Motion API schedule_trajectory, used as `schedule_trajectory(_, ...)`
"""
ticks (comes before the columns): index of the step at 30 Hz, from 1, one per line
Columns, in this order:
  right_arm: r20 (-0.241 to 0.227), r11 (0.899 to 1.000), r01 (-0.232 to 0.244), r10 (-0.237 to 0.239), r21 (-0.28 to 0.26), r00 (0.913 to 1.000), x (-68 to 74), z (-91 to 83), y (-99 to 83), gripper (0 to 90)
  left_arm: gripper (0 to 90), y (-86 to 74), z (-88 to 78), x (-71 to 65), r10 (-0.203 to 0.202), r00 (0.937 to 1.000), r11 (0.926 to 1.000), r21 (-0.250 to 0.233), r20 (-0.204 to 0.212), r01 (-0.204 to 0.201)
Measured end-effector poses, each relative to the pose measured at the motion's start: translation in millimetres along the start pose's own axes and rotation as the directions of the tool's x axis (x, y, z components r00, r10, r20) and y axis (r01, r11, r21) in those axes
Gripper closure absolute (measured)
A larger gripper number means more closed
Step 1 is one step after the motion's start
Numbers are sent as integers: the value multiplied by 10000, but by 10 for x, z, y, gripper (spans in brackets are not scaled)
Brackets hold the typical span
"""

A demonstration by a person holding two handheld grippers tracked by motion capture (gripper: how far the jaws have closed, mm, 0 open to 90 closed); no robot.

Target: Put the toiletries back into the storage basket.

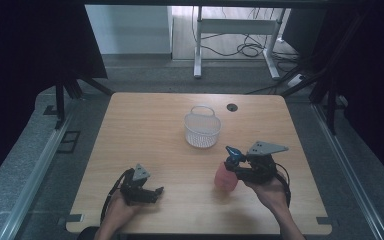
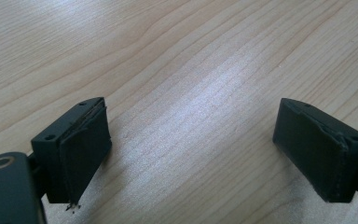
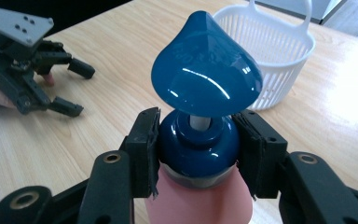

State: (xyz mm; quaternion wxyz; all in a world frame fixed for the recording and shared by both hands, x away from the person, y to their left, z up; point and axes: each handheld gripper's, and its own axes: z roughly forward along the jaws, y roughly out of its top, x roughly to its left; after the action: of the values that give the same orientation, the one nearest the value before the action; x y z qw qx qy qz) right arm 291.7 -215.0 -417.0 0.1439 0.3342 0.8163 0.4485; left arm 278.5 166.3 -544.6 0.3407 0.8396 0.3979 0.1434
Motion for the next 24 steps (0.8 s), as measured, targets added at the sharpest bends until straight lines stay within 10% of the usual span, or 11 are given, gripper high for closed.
schedule_trajectory(24,-22,9995,246,-247,-198,9997,-130,8,575,532,103,2,-1,4,59,10000,10000,13,2,-59)
